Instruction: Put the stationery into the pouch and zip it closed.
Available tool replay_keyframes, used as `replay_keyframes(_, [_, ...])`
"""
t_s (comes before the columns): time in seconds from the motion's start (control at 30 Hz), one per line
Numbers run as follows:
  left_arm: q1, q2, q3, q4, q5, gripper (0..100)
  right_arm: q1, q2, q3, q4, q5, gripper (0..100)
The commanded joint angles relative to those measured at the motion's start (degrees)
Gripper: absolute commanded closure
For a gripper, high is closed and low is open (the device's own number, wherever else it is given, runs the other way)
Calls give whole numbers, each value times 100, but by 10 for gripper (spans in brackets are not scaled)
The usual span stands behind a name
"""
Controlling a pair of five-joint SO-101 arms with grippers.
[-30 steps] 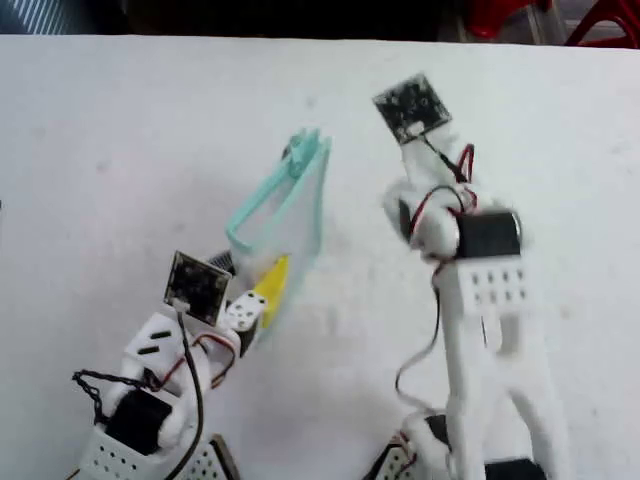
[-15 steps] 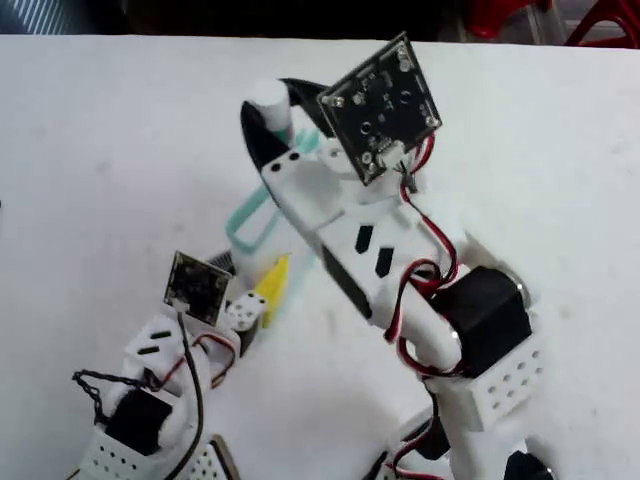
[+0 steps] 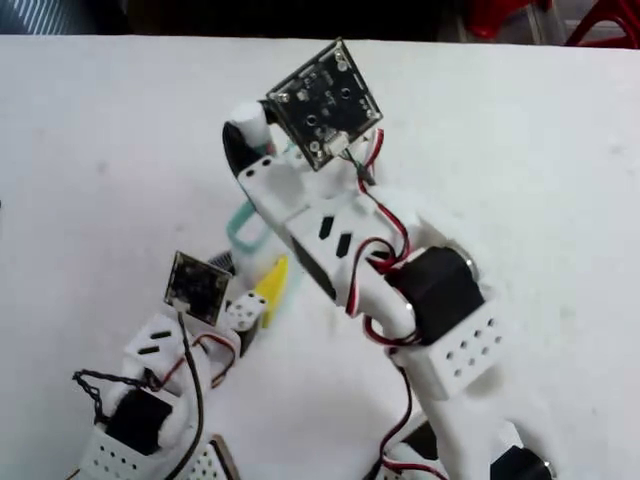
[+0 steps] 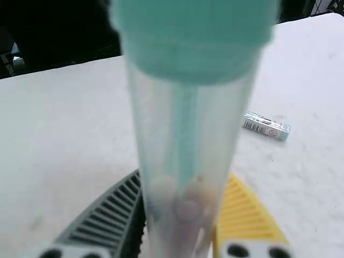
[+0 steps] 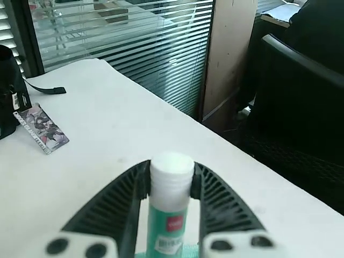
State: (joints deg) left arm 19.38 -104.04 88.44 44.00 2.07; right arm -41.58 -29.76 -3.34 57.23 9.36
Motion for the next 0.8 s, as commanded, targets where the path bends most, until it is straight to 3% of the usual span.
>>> replay_keyframes(0.0, [4, -40, -387, -18, 62, 826, -119, -4, 237, -365, 97, 982])
replay_keyframes(0.77, [4, -40, -378, -18, 62, 820, -189, -13, 404, -998, 105, 981])
